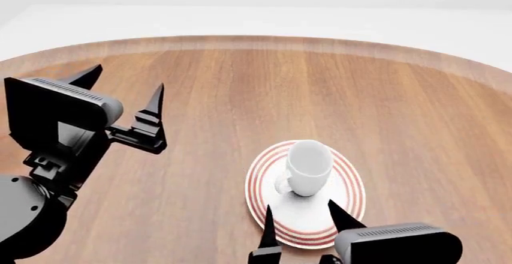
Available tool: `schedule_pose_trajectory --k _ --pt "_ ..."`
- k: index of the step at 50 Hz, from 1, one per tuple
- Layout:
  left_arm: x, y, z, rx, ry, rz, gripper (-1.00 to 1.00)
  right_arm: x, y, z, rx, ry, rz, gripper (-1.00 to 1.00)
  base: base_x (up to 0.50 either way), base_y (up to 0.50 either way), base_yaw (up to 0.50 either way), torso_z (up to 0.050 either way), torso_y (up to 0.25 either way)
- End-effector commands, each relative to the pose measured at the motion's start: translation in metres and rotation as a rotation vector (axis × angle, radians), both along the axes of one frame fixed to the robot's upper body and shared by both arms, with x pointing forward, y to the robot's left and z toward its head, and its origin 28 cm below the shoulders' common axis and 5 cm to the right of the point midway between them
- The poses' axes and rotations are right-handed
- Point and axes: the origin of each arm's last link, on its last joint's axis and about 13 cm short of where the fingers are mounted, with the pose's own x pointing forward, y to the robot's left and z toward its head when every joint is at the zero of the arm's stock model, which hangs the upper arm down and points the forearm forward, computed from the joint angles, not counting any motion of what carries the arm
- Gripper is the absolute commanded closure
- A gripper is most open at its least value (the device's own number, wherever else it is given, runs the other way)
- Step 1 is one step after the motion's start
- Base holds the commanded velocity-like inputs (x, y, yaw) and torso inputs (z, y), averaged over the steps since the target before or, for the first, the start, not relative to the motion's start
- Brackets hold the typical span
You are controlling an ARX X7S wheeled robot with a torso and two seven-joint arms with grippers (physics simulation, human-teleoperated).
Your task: Pick up the white mug and put it on the plate, and put the chocolate pudding to the right of the plate.
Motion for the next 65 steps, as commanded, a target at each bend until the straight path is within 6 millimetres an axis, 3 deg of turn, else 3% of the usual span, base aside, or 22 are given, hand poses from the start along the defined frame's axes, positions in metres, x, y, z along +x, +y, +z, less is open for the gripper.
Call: schedule_pose_trajectory --k 1,22,39,65 --pt "0.002 -0.002 0.003 -0.029 -0.034 -0.032 -1.0 0.0 0.012 0.001 -0.011 -0.019 0.026 -1.0 0.0 0.0 0.0 0.0 0.0" --pt "0.003 -0.002 0.002 -0.035 -0.029 -0.037 -1.0 -0.01 0.028 -0.003 -0.031 -0.01 0.088 -1.0 0.0 0.0 0.0 0.0 0.0" --pt "0.003 -0.003 0.001 -0.044 -0.019 -0.044 -1.0 -0.017 0.025 -0.004 -0.009 0.241 0.071 -1.0 0.0 0.0 0.0 0.0 0.0" --pt "0.003 -0.004 0.0 -0.054 -0.014 -0.051 -1.0 -0.019 0.028 -0.015 -0.073 0.324 0.031 -1.0 0.0 0.0 0.0 0.0 0.0"
